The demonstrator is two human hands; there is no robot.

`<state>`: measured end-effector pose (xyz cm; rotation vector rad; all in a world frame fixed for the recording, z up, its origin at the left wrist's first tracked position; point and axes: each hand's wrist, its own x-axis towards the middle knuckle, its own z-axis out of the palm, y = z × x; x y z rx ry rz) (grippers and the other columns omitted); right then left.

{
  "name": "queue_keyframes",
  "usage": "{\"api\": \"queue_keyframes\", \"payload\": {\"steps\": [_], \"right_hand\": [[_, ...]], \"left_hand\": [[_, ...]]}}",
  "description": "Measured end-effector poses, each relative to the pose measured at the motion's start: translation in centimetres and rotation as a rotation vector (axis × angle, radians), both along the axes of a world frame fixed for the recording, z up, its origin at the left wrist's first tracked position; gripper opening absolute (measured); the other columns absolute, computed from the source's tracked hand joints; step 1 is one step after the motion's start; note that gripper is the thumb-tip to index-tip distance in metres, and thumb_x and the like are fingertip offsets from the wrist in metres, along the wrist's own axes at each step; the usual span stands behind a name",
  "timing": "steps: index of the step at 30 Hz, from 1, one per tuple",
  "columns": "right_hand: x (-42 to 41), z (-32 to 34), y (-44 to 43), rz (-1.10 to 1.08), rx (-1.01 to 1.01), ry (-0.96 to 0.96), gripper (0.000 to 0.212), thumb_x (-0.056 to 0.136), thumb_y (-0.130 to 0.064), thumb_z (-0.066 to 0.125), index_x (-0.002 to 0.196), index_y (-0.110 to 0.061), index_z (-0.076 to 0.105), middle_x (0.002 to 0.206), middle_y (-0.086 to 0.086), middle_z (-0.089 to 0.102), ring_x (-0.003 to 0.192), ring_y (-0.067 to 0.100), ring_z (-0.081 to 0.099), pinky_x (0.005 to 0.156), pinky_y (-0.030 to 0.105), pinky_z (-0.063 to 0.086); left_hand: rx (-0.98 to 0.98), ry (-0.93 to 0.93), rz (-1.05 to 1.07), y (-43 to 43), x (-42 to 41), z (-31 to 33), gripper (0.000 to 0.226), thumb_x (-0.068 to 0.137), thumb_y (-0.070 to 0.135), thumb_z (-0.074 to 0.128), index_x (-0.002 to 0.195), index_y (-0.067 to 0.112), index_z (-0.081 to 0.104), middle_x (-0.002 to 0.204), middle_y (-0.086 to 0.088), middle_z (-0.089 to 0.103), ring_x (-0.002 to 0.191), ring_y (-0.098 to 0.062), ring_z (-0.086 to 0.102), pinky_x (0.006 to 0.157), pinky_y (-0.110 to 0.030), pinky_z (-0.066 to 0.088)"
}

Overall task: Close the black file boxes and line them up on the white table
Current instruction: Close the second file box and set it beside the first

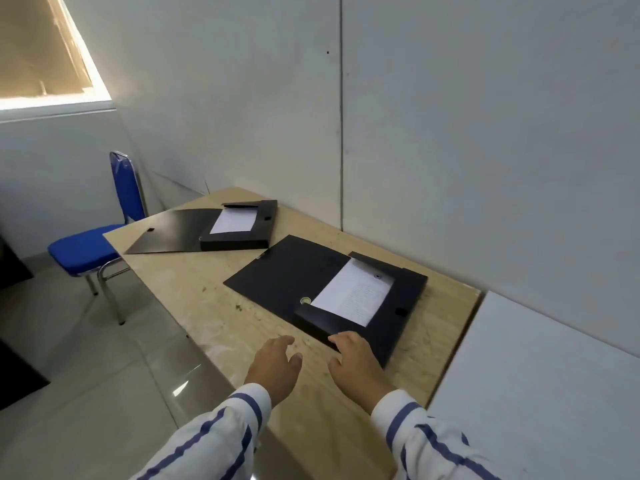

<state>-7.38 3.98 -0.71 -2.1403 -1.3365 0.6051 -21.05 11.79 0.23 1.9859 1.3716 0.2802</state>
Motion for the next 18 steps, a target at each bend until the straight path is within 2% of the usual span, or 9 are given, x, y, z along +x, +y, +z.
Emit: {"api": "queue_keyframes", "payload": {"steps": [10, 18], "right_hand": [[2.3, -2.2, 11.8, 0.074, -0.211, -0.073, 0.051, 0.092, -0.024, 0.048, 0.141, -0.016, 0.037, 0.145, 0.006, 0.036, 0.133, 0.025, 0.034, 0.109, 0.038, 0.036], [1.9, -4.0, 16.8, -0.047, -0.290, -0.200, 0.054, 0.094, -0.025, 0.047, 0.144, -0.018, 0.029, 0.152, 0.008, 0.028, 0.138, 0.027, 0.027, 0.112, 0.037, 0.028]], "left_hand": [[-0.029, 0.048, 0.056, 14.2, 1.3, -1.7, 0.045, 0.096, 0.029, 0.049, 0.139, 0.019, 0.043, 0.147, -0.007, 0.043, 0.132, -0.031, 0.046, 0.106, -0.042, 0.041], [-0.077, 0.126, -0.047, 24.8, 1.4, -4.7, 0.049, 0.094, 0.029, 0.051, 0.139, 0.012, 0.044, 0.142, -0.013, 0.047, 0.125, -0.034, 0.050, 0.104, -0.044, 0.044]]}}
